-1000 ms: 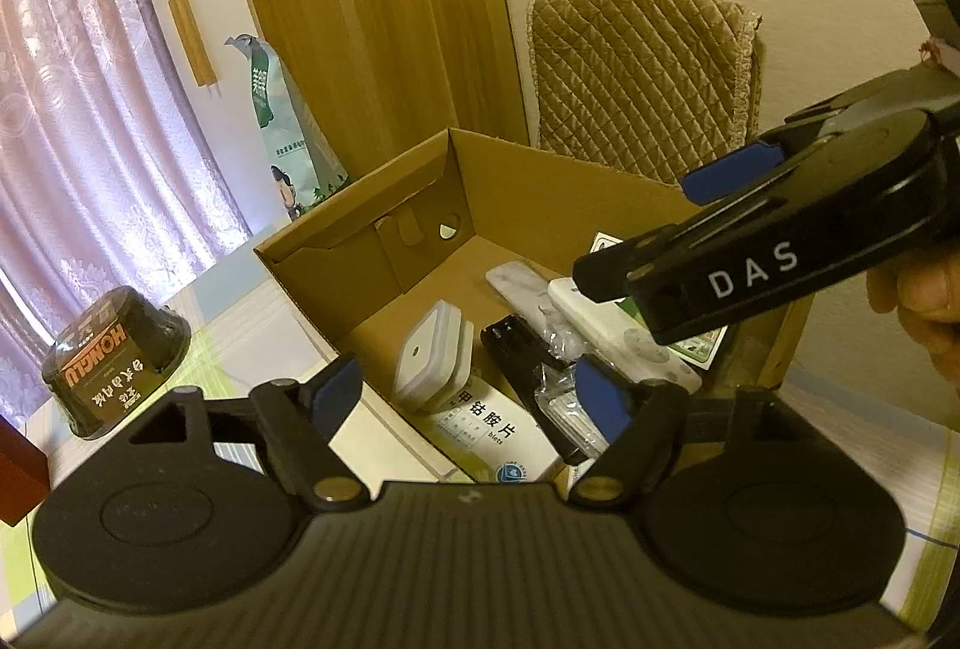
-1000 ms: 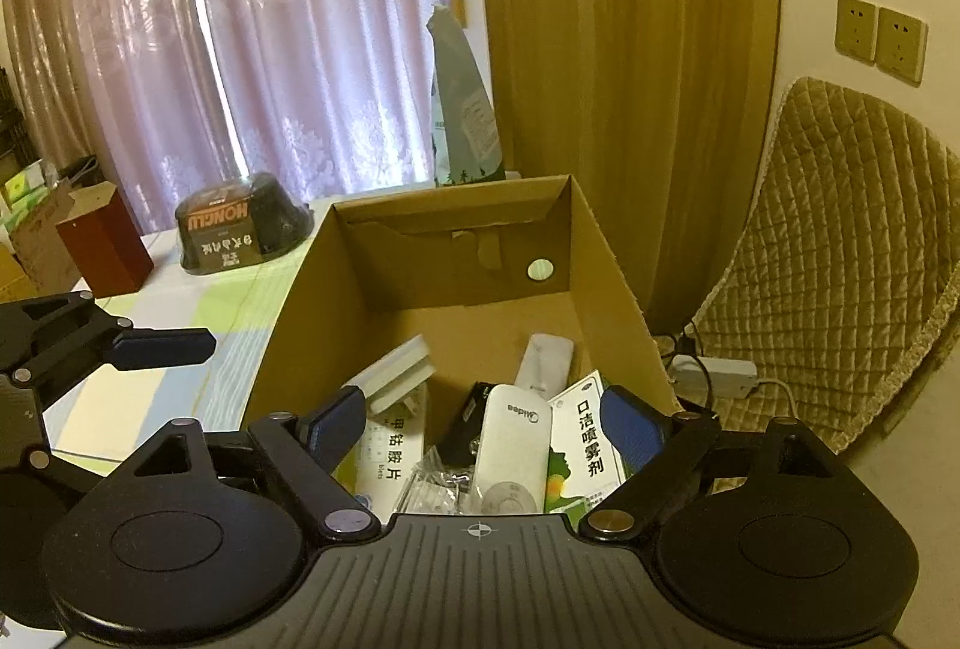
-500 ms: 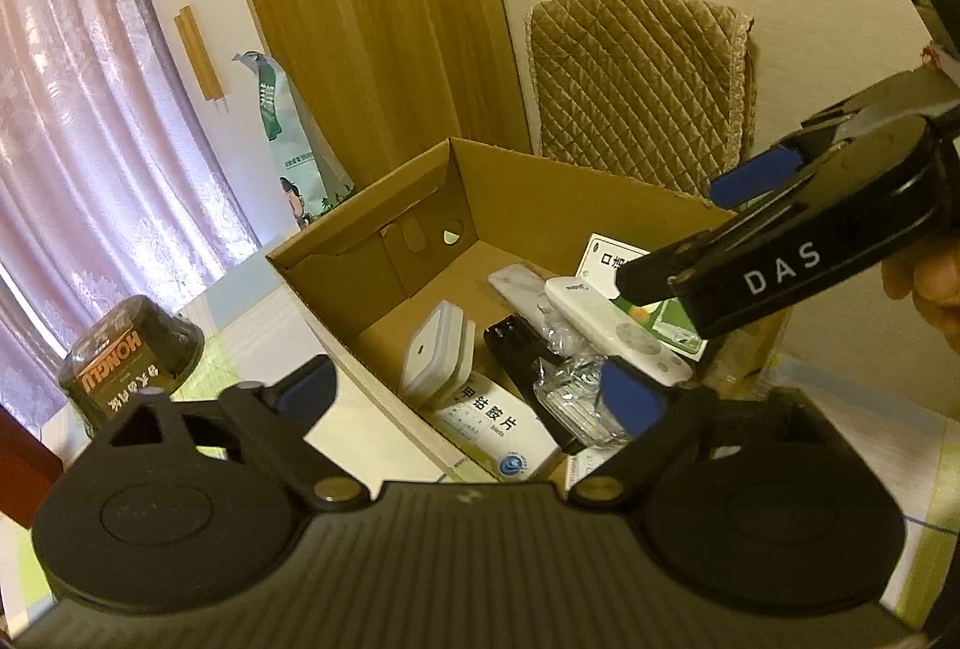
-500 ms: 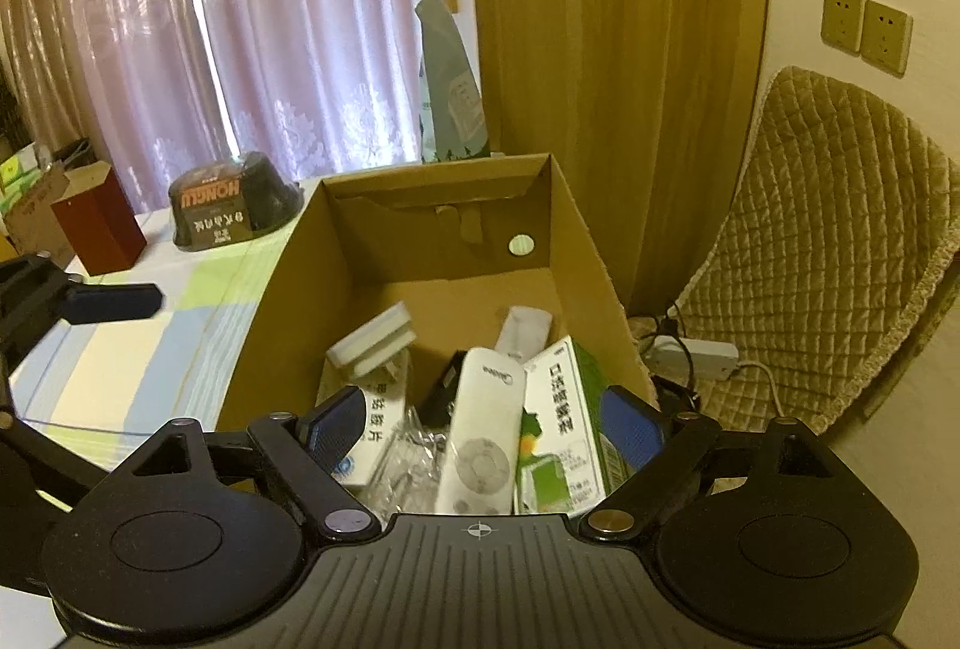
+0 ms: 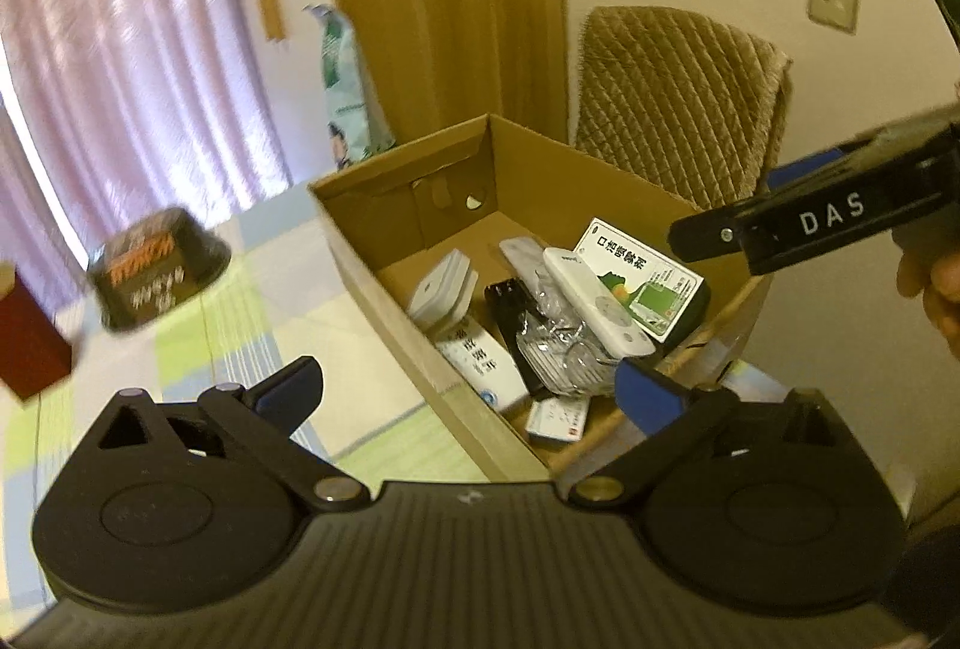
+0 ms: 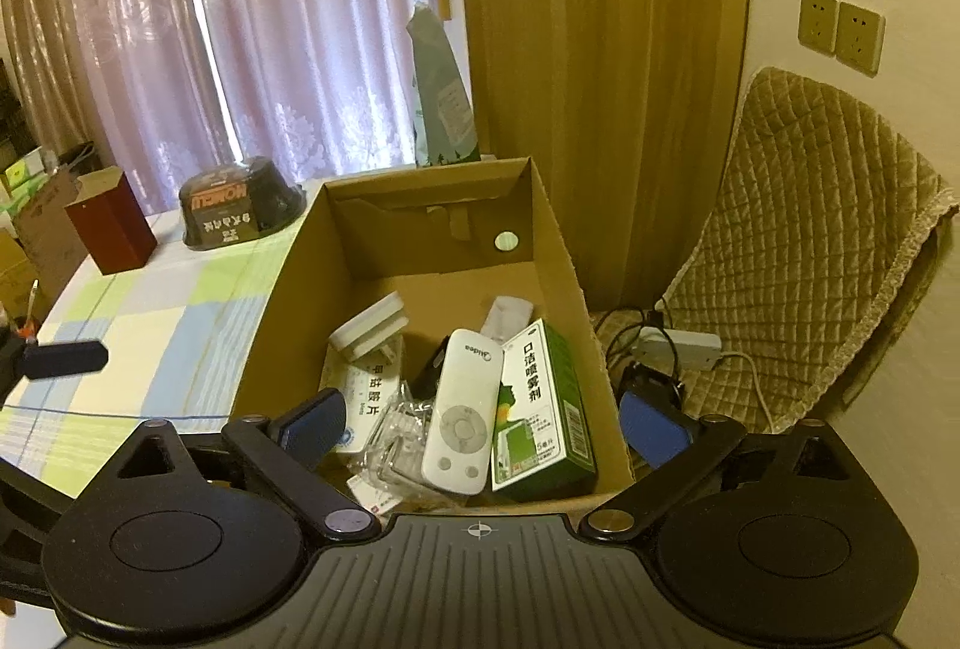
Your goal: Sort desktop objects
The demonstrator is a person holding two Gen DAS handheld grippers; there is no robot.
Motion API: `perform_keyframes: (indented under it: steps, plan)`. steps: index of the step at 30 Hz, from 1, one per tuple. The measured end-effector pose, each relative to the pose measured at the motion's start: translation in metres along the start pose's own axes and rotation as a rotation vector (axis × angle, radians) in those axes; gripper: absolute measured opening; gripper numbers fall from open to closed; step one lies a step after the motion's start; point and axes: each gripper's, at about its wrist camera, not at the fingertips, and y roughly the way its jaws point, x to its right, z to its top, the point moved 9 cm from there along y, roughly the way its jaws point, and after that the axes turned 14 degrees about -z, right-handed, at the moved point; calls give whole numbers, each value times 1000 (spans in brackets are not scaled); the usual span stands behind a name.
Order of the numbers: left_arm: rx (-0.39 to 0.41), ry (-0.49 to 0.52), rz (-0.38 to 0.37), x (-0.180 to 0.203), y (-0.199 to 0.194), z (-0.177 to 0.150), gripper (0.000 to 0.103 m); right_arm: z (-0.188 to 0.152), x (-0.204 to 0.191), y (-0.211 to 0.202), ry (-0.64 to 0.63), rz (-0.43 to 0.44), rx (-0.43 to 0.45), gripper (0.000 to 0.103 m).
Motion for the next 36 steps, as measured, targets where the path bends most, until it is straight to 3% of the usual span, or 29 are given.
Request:
perform_keyframes:
  steps: [8, 14, 25, 36]
  plan:
    - [2, -137, -13, 16, -22, -16, 102, -12, -2, -18, -11, 22, -39, 103]
    - [91, -252, -13, 22, -49, -21, 102, -27, -2, -42, -5, 35, -53, 103]
    - [101, -230, 6, 46, -93, -23, 102, -44, 3, -86, 22, 25, -42, 103]
    - [87, -284, 25, 60, -122, -44, 102, -56, -5, -120, 30, 30, -42, 103]
